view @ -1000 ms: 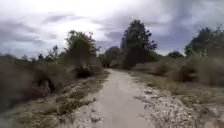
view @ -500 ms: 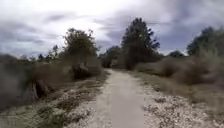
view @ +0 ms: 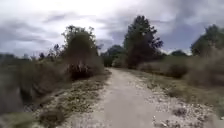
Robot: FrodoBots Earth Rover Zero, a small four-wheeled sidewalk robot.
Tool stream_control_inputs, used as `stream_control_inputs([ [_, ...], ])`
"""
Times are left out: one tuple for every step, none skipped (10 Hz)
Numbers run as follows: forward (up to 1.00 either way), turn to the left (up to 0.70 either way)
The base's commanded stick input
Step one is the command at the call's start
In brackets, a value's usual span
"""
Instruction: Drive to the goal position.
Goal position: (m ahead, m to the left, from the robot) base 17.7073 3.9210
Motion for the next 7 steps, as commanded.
stream_control_inputs([
  [0.85,0.0],
  [0.85,0.0],
  [0.85,0.0],
  [0.85,0.0],
  [0.85,0.0],
  [0.85,0.0],
  [0.85,0.0],
])
